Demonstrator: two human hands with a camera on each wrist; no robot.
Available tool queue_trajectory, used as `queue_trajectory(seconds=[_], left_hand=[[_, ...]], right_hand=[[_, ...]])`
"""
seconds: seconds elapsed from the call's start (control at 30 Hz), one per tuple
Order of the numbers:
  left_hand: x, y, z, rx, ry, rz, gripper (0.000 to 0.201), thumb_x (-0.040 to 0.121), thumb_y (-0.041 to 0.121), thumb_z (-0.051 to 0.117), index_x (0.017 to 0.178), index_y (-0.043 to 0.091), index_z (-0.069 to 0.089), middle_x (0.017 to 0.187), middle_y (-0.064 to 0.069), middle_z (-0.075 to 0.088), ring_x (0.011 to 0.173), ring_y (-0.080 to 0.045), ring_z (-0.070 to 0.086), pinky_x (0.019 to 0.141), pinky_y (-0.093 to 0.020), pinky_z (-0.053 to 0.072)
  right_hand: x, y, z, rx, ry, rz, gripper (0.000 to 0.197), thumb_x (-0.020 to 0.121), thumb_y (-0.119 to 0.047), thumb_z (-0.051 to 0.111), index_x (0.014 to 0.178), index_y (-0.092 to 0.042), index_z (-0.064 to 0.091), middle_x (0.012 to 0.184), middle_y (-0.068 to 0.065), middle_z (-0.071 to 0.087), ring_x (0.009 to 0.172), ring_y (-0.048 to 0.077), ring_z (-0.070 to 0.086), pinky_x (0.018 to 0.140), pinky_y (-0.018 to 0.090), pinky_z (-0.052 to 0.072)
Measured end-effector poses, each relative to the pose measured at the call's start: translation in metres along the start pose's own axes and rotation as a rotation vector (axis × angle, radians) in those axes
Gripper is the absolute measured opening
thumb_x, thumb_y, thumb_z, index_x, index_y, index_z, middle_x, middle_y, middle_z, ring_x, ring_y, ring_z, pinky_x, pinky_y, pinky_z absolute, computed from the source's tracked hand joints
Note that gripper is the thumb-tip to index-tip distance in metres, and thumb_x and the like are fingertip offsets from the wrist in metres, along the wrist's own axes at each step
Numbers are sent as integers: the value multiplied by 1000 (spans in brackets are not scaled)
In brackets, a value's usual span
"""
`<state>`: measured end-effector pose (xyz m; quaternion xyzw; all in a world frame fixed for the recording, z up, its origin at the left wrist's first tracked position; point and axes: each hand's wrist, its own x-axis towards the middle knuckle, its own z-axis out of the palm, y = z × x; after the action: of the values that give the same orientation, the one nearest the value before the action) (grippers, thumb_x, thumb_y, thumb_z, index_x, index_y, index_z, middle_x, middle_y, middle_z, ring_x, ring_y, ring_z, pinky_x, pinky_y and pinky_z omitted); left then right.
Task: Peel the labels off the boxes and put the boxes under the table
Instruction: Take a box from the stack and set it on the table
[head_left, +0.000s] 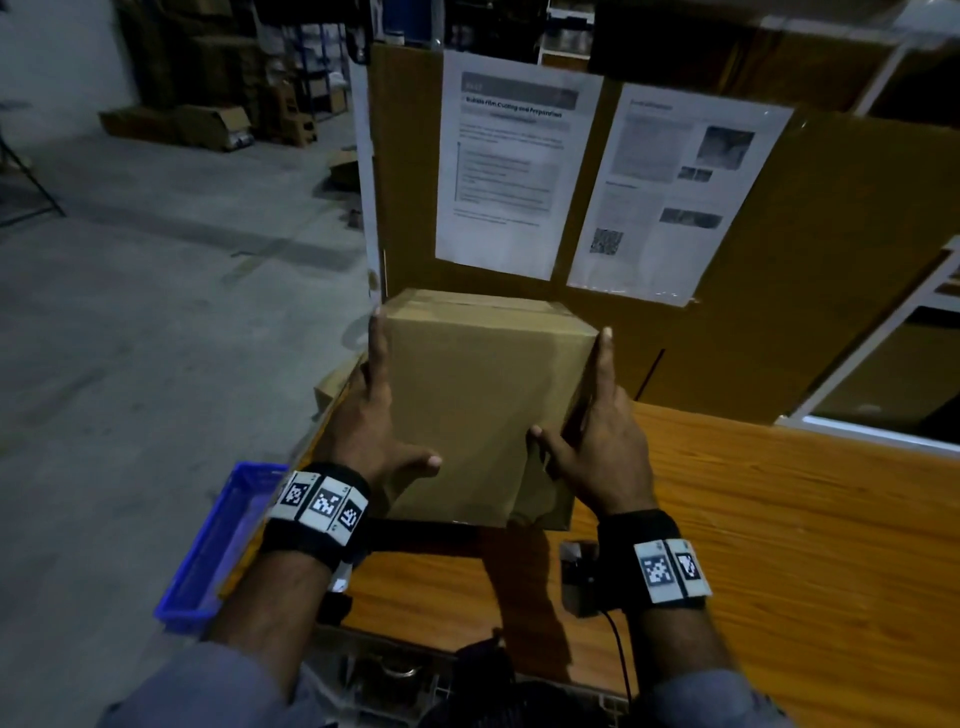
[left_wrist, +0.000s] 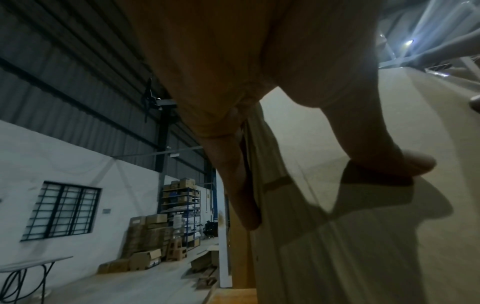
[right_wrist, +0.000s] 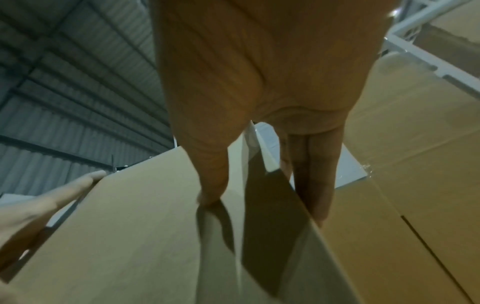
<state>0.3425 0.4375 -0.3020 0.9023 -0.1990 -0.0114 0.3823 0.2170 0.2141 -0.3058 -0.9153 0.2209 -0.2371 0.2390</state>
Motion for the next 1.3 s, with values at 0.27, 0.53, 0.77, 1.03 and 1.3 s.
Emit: queue_trajectory(seconds=[0.27,0.53,0.77,1.03,1.3], left_hand=[[8,-10,1,-180,74,-59,74,81,67,72,131,32,29,133,-4,52,112,-25,59,84,-45,55],[18,-24,11,-259,167,-103,36,98,52,61,123,32,44,127,-6,59,95,-20,63,62,-26,46],[20,-28,14,-233,91,-105,57,104,58,44,158,47,28,161,-4,41,140,-31,47,106,-53,49],[15,-24,8,-232,108,-96,51,105,50,49,154,48,36,154,-3,48,111,-12,57,80,-32,50],[23,-23,-28,-345,-86,-224,59,92,42,75,135,31,36,136,-3,56,100,-10,61,76,-35,55]], right_hand=[[13,-2,3,72,54,-11,45,95,-71,53,107,-28,49,104,-6,55,91,15,59,76,43,58],[14,4,12,19,-138,134,69,101,-66,44,161,-37,24,148,13,40,130,31,51,102,46,51],[11,5,17,119,-211,77,60,109,-56,32,165,-38,19,173,7,17,158,28,18,122,48,28],[11,5,10,215,-232,23,62,109,-46,45,163,-22,28,164,3,37,149,18,36,121,44,36],[18,5,-3,231,-180,172,127,67,-86,73,159,-25,10,160,14,34,141,32,43,111,45,45]])
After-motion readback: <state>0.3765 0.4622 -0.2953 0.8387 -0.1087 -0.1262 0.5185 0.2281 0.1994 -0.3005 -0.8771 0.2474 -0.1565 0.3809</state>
